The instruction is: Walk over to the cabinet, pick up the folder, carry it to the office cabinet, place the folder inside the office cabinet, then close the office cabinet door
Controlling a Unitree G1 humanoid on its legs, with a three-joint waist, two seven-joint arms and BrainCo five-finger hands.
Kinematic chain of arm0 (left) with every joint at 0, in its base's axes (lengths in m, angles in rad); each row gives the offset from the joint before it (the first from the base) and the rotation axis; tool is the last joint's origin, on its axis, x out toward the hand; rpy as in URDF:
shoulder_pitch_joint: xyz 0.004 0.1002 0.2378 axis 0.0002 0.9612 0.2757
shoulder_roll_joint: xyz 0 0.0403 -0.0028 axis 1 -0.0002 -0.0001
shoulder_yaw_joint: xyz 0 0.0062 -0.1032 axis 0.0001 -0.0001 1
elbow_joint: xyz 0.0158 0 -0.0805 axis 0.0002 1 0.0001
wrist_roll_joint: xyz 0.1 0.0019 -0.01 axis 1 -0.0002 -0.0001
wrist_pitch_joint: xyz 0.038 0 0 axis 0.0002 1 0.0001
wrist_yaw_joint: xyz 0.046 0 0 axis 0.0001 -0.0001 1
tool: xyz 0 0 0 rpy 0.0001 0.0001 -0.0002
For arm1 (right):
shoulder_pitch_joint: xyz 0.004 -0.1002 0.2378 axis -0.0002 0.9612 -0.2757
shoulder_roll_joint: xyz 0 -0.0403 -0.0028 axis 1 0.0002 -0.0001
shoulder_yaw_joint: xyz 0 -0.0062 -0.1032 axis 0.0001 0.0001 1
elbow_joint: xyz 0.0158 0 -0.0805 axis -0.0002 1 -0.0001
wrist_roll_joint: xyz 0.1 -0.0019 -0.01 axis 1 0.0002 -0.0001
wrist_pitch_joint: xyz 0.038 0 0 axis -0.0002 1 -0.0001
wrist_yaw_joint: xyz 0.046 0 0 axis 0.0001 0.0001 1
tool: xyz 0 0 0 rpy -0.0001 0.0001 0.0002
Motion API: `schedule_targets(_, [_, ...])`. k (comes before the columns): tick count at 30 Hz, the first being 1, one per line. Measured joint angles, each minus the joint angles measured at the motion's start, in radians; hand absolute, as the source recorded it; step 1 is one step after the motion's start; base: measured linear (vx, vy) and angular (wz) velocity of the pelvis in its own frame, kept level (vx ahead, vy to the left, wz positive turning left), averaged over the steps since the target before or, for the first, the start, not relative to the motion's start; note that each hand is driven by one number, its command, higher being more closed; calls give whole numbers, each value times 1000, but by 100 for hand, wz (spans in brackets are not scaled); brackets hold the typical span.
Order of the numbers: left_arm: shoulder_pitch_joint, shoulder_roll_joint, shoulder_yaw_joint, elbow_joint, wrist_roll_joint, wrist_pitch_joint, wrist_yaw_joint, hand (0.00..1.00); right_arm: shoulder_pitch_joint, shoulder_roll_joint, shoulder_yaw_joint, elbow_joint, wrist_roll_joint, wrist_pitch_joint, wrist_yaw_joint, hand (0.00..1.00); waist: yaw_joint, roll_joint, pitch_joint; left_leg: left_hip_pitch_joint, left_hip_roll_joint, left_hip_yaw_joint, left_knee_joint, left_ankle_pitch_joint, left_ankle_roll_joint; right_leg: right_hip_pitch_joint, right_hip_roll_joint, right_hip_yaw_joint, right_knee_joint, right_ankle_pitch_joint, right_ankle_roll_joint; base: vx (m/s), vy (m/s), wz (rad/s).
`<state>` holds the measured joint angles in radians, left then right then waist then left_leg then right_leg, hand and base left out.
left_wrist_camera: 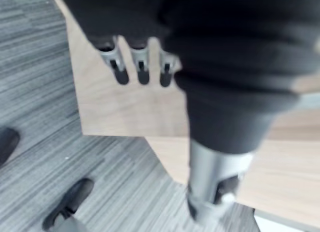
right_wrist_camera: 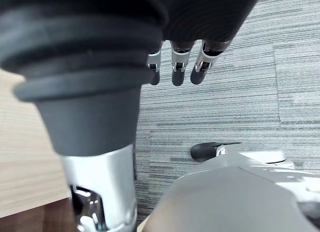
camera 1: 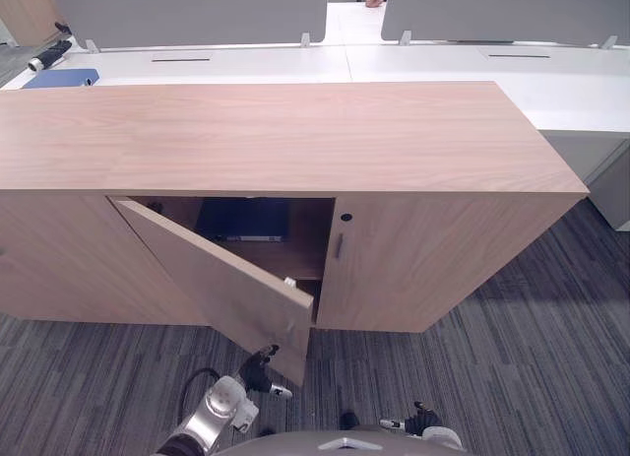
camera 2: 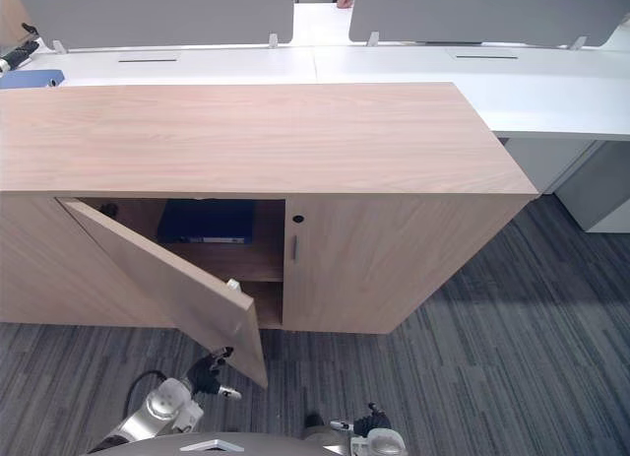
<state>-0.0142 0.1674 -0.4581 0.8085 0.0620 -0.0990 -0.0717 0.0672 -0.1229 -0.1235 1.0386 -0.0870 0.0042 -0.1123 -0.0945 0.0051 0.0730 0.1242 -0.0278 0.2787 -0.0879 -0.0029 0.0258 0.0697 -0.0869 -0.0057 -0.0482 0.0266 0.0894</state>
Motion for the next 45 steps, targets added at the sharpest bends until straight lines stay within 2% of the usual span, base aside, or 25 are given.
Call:
schedule_targets(6, [-2, -3, 11, 0, -9, 0, 10, 0, 0, -1, 0, 2, 0, 0, -1, 0, -7, 5, -7, 1, 5, 0, 0, 0, 0, 3, 7, -6, -10, 4, -5, -24, -41, 0])
schedule_targets(10, [22, -21, 108, 12, -22, 0, 39, 0, 4, 0, -2, 10, 1, 0, -4, 0, -6, 2, -13, 3, 4, -4, 0, 0, 0, 8, 6, -10, -13, 4, -5, -24, -26, 2])
schedule_targets(14, [51, -27, 240, 118, -22, 6, 68, 0, 3, 12, -18, 38, 3, 0, -6, 0, 7, -9, -15, 21, 3, -18, 0, 1, 0, 36, 3, -32, -17, 1, -4, -37, -32, 10])
schedule_targets(21, [106, -28, 405, 228, -27, 26, 98, 0, 11, 26, -48, 40, 4, 0, -6, 0, 22, -26, -22, 15, -1, -38, 0, 6, 1, 42, -7, -61, -15, -4, -1, -39, -26, 13])
schedule_targets(34, [135, -34, 569, 272, -18, 54, 131, 0, 7, 26, -62, 47, 2, 1, -5, 0, 37, -37, -22, -1, -10, -60, 0, -9, -3, 33, -15, -69, -5, -25, 0, 4, -3, 3])
schedule_targets(45, [149, -42, 597, 275, -18, 66, 130, 0, -29, 28, -77, 78, 2, 2, -4, 0, 38, -31, -17, -1, -11, -61, 0, -7, 2, 37, -13, -87, -6, -25, 1, 8, -25, 2])
